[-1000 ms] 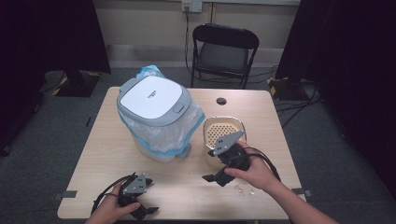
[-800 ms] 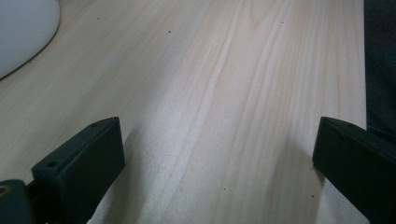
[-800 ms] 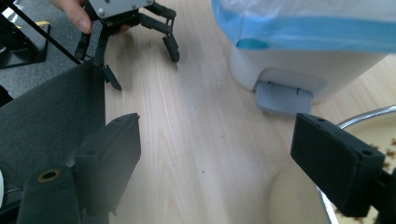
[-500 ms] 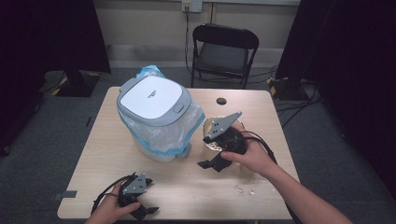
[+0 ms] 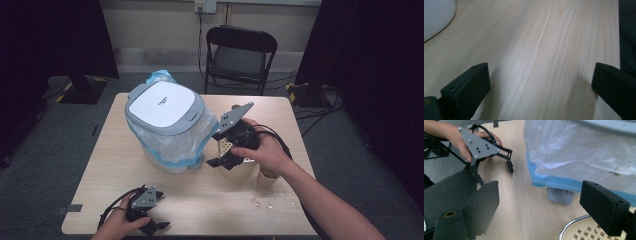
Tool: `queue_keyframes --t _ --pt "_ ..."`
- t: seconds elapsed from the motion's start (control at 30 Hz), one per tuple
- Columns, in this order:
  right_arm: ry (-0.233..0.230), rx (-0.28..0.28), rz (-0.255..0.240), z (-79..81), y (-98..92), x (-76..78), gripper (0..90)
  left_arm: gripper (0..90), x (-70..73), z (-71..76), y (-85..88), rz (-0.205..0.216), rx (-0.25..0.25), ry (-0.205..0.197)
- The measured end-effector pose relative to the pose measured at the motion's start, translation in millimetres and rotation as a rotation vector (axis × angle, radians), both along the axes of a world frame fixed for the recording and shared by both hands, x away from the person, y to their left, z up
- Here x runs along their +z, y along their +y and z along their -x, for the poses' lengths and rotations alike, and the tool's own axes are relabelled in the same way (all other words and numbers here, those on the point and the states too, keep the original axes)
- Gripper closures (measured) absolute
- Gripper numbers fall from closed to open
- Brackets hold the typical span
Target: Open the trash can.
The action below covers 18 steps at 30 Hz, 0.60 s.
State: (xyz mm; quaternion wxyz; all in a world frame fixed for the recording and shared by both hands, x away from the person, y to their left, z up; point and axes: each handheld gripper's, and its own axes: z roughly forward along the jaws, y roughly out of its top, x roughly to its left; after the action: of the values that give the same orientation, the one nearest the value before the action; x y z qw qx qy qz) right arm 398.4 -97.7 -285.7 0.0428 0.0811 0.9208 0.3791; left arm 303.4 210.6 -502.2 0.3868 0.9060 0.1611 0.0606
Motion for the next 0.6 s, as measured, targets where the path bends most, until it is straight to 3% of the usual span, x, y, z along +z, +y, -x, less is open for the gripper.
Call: queue_keyframes --t 0.23,0.6 --pt "-0.010 -0.009 -0.004 -9.0 1.6 11.1 15.9 1.3 0.4 -0.1 0.1 -0.005 -0.002 0.003" --pt "0.010 -0.004 0.010 -23.0 9.7 23.8 15.9 0.5 0.3 -0.4 -0.3 -0.008 -0.008 0.003"
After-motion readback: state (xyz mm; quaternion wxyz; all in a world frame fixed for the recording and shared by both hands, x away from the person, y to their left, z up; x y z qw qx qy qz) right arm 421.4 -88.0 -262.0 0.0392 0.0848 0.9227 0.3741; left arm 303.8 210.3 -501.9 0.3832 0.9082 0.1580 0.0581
